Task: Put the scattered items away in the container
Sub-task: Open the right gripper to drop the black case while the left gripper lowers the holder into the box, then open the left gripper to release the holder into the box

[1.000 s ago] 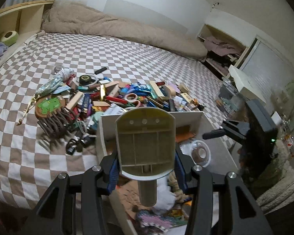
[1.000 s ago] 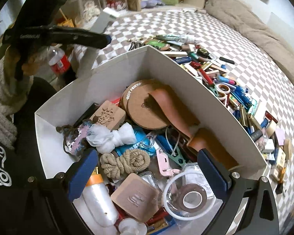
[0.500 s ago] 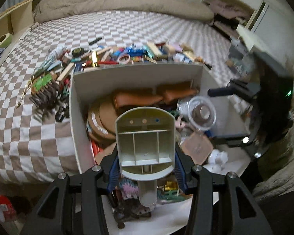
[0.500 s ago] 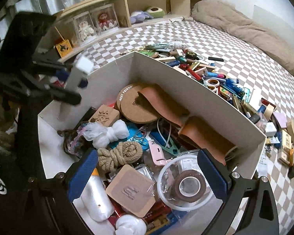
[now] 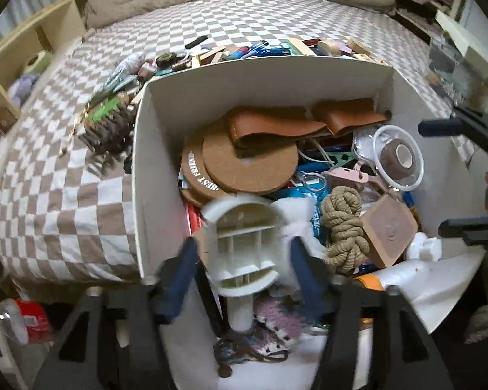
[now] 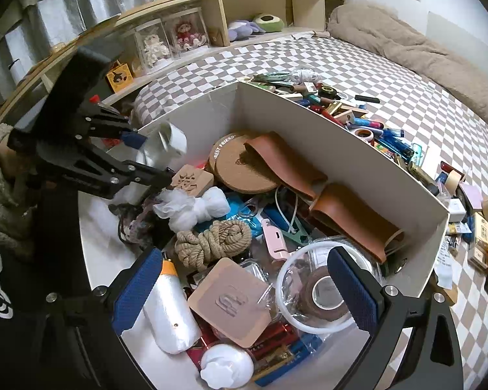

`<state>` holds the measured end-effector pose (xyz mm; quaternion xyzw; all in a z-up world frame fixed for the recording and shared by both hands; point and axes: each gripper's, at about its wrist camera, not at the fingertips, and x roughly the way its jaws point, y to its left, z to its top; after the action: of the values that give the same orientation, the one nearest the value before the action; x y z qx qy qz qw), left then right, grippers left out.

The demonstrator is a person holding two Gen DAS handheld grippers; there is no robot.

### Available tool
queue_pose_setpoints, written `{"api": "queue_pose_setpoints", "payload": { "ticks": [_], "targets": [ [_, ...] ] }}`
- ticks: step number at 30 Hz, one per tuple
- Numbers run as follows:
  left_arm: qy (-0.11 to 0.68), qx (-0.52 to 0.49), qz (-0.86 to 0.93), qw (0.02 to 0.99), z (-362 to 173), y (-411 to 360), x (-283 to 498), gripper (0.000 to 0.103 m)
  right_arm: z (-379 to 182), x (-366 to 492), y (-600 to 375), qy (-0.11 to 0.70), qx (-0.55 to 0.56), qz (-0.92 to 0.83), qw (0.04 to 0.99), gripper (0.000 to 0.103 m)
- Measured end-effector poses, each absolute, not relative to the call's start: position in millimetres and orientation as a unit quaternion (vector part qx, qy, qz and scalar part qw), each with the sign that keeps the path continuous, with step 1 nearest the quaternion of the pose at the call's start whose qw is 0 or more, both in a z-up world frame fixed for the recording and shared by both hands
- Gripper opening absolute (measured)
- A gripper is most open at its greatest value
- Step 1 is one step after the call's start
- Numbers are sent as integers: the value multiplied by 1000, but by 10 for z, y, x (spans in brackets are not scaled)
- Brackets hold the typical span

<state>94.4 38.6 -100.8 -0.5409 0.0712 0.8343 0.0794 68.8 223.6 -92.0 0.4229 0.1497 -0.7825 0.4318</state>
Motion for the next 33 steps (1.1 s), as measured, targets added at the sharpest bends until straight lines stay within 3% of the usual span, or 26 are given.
{"api": "queue_pose_setpoints", "payload": {
  "ticks": [1, 3, 26, 32, 33],
  "targets": [
    [81, -539, 835, 81, -1007, 415, 952, 84, -922, 688, 2243, 149, 422, -785, 428, 101],
    [103, -534, 835, 81, -1028, 498, 980, 90, -925, 683, 2255, 147, 424, -785, 427, 101],
    [62, -488, 867, 84, -883, 446, 978, 92, -910, 668, 2245, 128, 421, -801, 405, 101],
    [28, -435, 895, 97, -691, 344, 1024, 96, -801, 690, 2294, 111, 403, -830, 371, 103],
    [25, -428, 898, 95, -665, 323, 1034, 103, -776, 695, 2307, 110, 398, -834, 365, 103]
  ]
}}
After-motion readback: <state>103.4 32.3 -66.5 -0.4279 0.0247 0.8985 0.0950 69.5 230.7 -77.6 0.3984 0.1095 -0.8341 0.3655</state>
